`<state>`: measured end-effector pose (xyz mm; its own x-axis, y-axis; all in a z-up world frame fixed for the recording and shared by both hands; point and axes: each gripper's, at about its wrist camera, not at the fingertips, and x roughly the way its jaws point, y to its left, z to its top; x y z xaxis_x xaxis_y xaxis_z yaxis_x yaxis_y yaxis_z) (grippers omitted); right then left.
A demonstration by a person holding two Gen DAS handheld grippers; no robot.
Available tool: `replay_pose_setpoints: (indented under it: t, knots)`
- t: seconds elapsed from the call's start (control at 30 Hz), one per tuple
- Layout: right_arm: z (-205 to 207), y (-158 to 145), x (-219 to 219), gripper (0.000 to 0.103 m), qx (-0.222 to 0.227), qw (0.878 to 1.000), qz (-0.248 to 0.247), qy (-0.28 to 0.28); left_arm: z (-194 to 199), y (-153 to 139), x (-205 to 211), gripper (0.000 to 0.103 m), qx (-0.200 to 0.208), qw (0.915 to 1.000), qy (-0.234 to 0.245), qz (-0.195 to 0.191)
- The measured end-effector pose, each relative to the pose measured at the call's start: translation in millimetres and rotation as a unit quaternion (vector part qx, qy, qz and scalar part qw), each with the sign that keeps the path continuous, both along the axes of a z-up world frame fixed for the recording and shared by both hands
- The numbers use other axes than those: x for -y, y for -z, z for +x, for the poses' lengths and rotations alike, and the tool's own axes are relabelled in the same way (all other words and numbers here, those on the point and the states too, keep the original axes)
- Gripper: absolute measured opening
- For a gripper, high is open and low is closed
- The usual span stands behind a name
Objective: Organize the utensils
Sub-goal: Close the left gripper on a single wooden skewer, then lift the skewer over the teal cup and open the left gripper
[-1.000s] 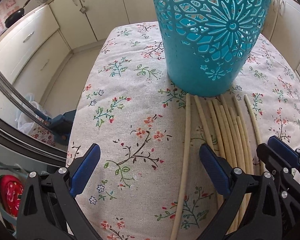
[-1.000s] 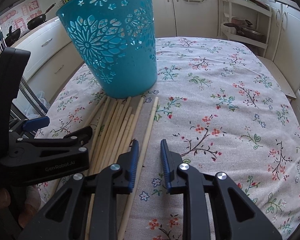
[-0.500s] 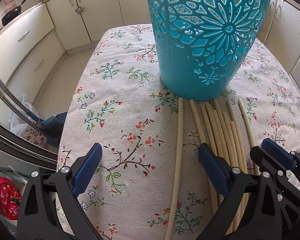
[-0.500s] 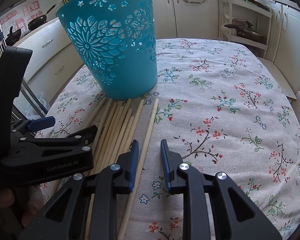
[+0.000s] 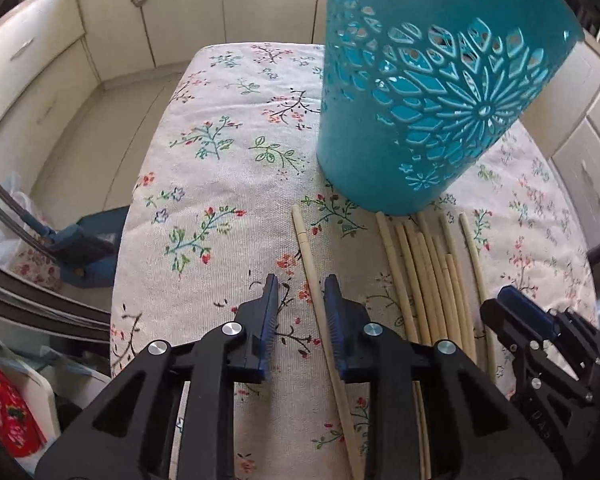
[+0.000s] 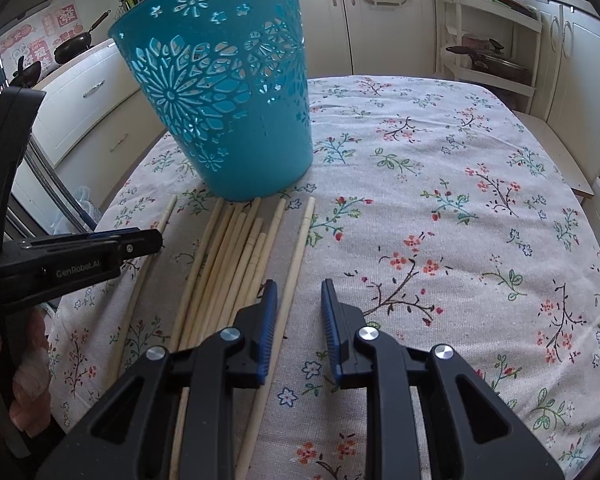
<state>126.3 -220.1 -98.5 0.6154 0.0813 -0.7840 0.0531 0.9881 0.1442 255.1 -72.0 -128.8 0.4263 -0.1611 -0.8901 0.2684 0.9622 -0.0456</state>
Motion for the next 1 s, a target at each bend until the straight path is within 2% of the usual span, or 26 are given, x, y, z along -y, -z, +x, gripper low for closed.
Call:
replay_pose_setpoints:
  t: [0.1,0.13,0.17,0.27,0.4,0.47,0.57,0.63,0.73,0.83,0.9,1.0]
  knots:
    - [-0.8,1.2,-0.1,0.025,0.002,1.0,0.001,-0.001,6.5,0.4,12.4,0.024,0.015,0.9991,0.006,0.038]
    - [-0.5,1.4,0.3,0.026,0.002,1.0,0.003,-0.001,8.7,0.1,13.3,0.017,0.015,0.9991,0.006,0.04]
    - [-0.4,1.6,0.7,0.026,0.003,1.0,0.005,-0.001,10.4,-1.0,16.7,0.006,0.008,0.9991,0.008,0.04]
    - [-1.1,2.1,1.2,0.026,0.004,1.0,0.005,-0.002,1.8,-11.8,18.1,0.005,0.008,0.9995,0.012,0.027]
    - [-2.2,2.5,1.5,0.026,0.004,1.0,0.008,-0.002,-30.4,-49.9,12.0,0.005,0.016,0.9994,0.028,-0.013]
    - [-2.3,2.3,0.6,0.03,0.004,1.0,0.007,-0.004,-44.9,-77.5,3.7,0.005,0.024,0.9984,0.032,-0.039]
    - [-3.6,2.5,-2.1,0.033,0.004,1.0,0.002,-0.01,-58.1,-126.4,-11.7,0.005,0.054,0.9951,0.03,-0.077]
    - [-3.7,2.7,-1.9,0.033,0.005,1.0,0.002,-0.011,-63.3,-163.6,-20.1,0.005,0.089,0.9908,0.023,-0.099]
    - [-3.6,3.0,-1.3,0.033,0.005,1.0,0.005,-0.01,-63.5,-212.3,-26.4,0.005,0.146,0.981,0.008,-0.128]
    - [-3.7,3.1,-1.2,0.033,0.005,1.0,0.003,-0.01,-63.7,-252.3,-22.5,0.005,0.223,0.9637,-0.012,-0.146]
    - [-3.8,3.1,-1.4,0.033,0.005,1.0,0.003,-0.01,-57.4,-267.2,-15.0,0.005,0.272,0.9495,-0.024,-0.154]
    - [-3.7,3.1,-1.6,0.034,0.005,1.0,0.003,-0.01,-37.2,-273.3,-2.7,0.005,0.313,0.9343,-0.046,-0.165]
